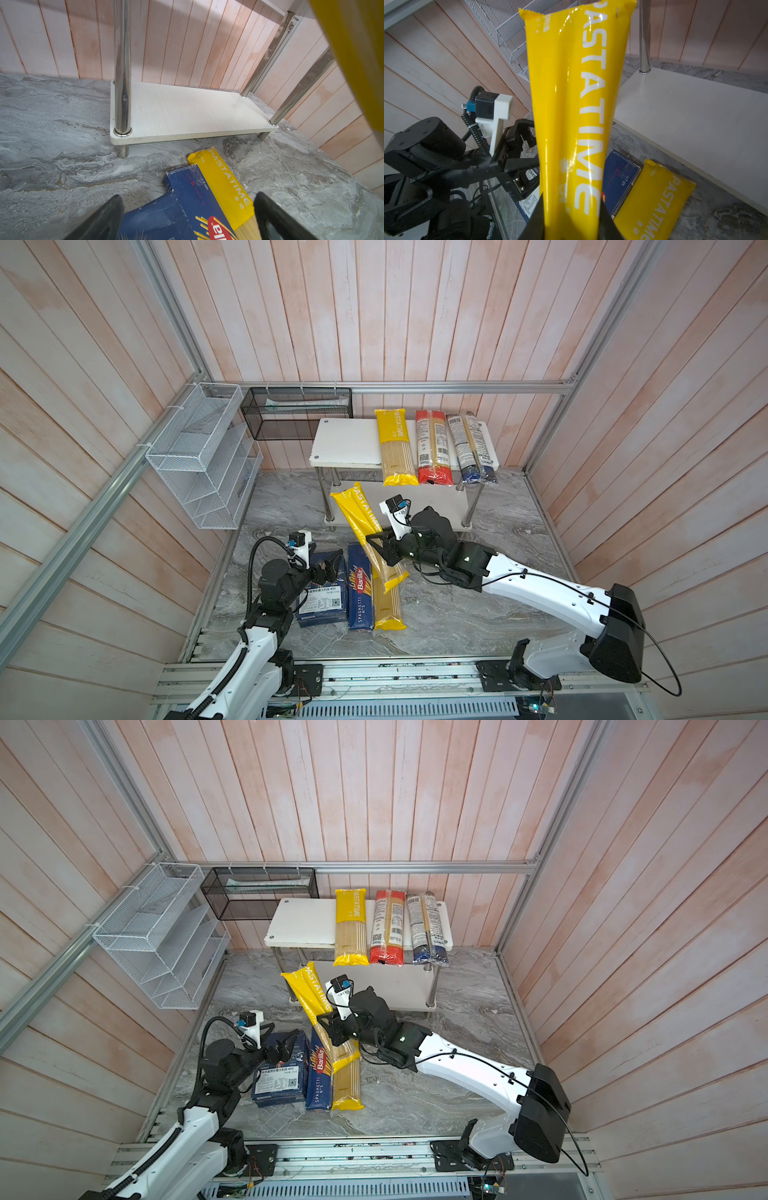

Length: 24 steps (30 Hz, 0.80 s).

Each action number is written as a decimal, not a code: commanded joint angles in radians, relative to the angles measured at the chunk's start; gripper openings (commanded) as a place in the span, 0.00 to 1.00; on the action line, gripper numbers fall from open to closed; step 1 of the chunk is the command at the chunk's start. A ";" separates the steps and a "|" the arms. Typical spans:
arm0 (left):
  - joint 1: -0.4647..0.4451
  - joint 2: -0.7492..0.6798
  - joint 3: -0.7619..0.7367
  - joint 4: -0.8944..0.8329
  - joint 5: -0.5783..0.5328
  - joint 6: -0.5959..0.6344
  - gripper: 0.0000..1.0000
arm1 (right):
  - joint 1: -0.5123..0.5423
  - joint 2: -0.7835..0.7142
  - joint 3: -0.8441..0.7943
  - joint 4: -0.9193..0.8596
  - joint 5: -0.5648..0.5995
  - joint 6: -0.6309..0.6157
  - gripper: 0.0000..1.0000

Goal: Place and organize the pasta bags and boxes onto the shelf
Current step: 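Lift the yellow pack upright with the right gripper toward the shelf, then carry the upright yellow pack up over the shelf's top tier with the right gripper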

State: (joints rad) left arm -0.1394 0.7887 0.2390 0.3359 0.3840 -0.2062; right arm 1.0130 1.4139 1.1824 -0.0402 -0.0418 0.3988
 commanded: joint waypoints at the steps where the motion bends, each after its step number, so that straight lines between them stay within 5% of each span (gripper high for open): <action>1: 0.004 -0.013 0.006 0.003 -0.013 0.001 1.00 | 0.021 0.002 0.099 0.147 0.019 -0.027 0.18; 24: 0.004 -0.029 -0.001 0.003 -0.016 0.001 1.00 | 0.026 0.187 0.386 0.129 0.128 -0.068 0.17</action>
State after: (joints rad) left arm -0.1390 0.7734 0.2390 0.3359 0.3840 -0.2062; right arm 1.0386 1.6108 1.4750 -0.0303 0.0380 0.3481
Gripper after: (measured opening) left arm 0.997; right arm 0.259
